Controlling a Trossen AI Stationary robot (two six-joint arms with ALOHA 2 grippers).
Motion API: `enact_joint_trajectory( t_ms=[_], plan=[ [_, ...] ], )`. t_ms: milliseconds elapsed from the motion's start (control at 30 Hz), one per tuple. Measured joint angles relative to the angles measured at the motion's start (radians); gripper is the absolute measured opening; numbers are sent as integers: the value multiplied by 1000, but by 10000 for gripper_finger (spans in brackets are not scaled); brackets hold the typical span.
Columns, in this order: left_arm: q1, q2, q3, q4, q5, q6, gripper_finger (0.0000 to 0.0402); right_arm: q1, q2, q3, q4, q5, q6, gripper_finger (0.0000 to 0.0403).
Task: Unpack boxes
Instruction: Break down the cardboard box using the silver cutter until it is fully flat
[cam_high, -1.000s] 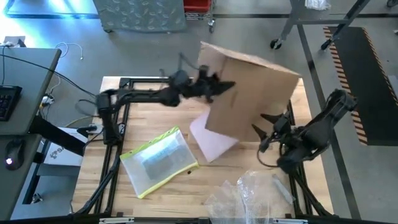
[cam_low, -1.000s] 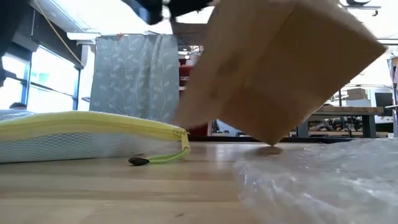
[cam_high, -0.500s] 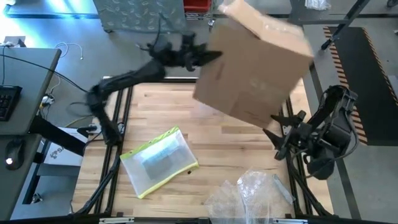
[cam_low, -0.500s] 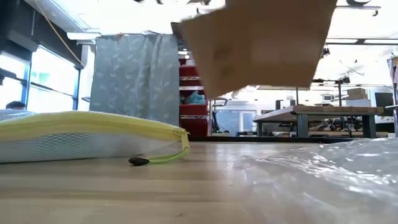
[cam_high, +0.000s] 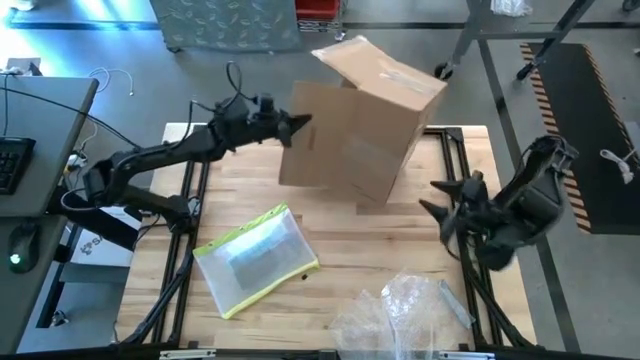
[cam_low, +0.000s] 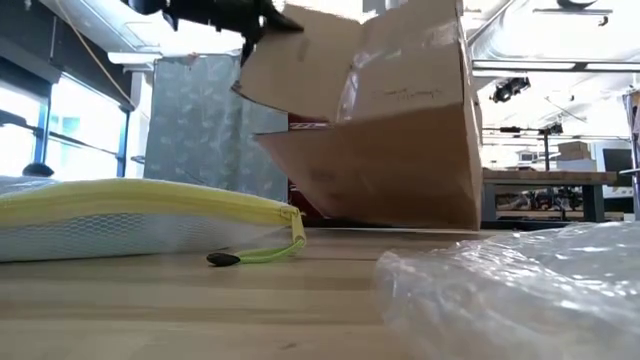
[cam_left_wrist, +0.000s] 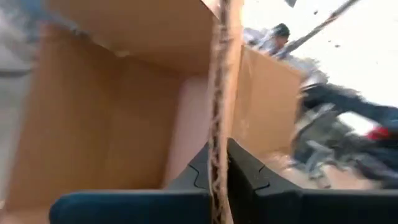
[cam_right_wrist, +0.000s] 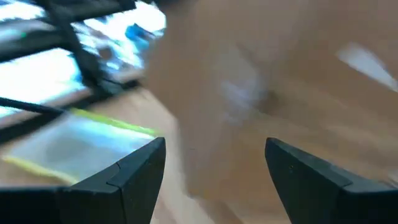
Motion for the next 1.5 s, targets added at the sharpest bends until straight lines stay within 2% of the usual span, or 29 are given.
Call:
enact_joint_trajectory(
  t_ms=[67, 100, 200, 300, 367, 433, 500, 600, 700, 800, 900, 967, 1100, 1300, 1400, 1500],
  plan=[
    [0, -15, -15, 26, 24, -20, 0, -85, -2, 0, -137, -72, 139, 261],
    [0, -18, -18, 27, 31, -34, 0, -128, -4, -4, -142, -118, 182, 261],
    [-36, -25, -22, 87, 42, -74, 0, -258, -40, -42, -97, -190, 105, 261],
    [-73, -18, -21, 252, 70, -122, 0, -395, -54, -60, -146, -245, 92, 261],
    [-113, -1, -22, 370, 37, -144, 0, -460, -66, -85, -139, -305, 9, 261],
    [-151, 11, -22, 519, -27, -168, 0, -497, -82, -102, -139, -323, -46, 259],
    [-162, -13, -23, 595, -19, -177, 0, -525, -120, -106, -138, -294, -71, 254],
    [-158, -135, -44, 490, -59, -77, 0, -537, -165, -107, -142, -254, -59, 245],
    [-151, -257, -128, 321, -241, -7, 0, -535, -191, -107, -136, -203, -68, 240],
    [-149, -324, -248, 279, -363, -19, 0, -537, -199, -110, -121, -199, -110, 239],
    [-126, -352, -310, 330, -342, -65, 0, -536, -196, -121, -88, -243, -265, 238],
    [-106, -348, -333, 332, -294, -94, 0, -535, -195, -133, -56, -266, -372, 238],
    [-97, -327, -357, 357, -206, -100, 0, -536, -197, -134, -17, -334, -412, 238],
    [-84, -260, -358, 488, -106, -109, 0, -574, -182, -155, 12, -387, -254, 238],
    [-88, -146, -329, 714, -101, -70, 0, -642, -181, -210, -32, -369, -48, 238],
    [-100, 1, -233, 958, -99, -50, 0, -707, -187, -277, -42, -360, -4, 238]
  ],
)
